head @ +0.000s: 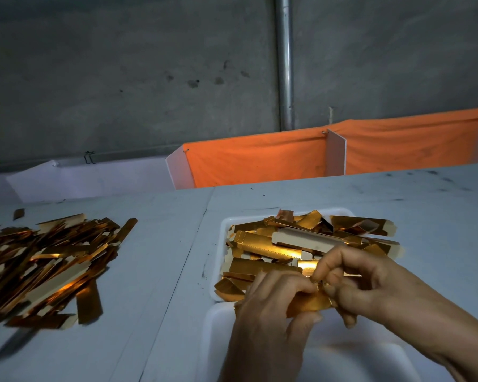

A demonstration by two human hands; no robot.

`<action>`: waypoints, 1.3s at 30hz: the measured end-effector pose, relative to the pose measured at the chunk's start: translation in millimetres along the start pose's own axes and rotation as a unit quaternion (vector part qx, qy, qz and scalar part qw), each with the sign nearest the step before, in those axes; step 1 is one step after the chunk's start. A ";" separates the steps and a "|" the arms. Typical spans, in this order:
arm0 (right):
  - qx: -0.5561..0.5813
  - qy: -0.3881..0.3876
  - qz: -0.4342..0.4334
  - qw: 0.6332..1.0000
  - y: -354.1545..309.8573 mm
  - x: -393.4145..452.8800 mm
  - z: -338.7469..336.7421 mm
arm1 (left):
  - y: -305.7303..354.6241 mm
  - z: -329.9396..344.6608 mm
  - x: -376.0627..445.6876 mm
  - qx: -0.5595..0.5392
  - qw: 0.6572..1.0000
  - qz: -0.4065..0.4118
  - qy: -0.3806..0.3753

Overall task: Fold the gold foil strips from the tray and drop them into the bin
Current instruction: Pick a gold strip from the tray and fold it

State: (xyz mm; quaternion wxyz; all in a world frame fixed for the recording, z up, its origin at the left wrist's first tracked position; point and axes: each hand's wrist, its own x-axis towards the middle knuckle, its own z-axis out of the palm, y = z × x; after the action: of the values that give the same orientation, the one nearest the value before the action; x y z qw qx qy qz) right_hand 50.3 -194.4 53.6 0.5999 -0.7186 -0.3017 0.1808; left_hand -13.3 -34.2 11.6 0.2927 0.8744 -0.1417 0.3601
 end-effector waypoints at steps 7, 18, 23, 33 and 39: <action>0.073 0.012 0.001 0.997 -3.0 -3.5 -3.9 | 2.8 -1.8 -1.4 -0.139 0.986 -0.095 0.004; -0.237 0.127 -0.155 0.951 -1.4 -3.3 9.9 | 5.2 9.1 3.2 0.111 0.991 0.014 0.076; -0.282 0.163 -0.195 0.925 4.0 -0.7 9.2 | 4.9 13.8 0.8 0.126 0.988 -0.017 0.090; -0.256 0.184 -0.180 0.932 12.6 4.4 18.7 | 2.3 10.5 1.4 0.100 0.990 -0.029 0.095; -0.092 0.153 -0.144 0.973 10.4 4.8 19.5 | 6.1 2.9 1.3 0.008 0.991 -0.080 0.106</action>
State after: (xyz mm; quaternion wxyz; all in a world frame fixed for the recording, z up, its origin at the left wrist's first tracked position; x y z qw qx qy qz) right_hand 44.1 -177.5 39.8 0.5901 -0.7389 -0.3217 -0.0481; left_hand -13.5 -40.8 13.4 0.3268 0.8423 -0.0361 0.4272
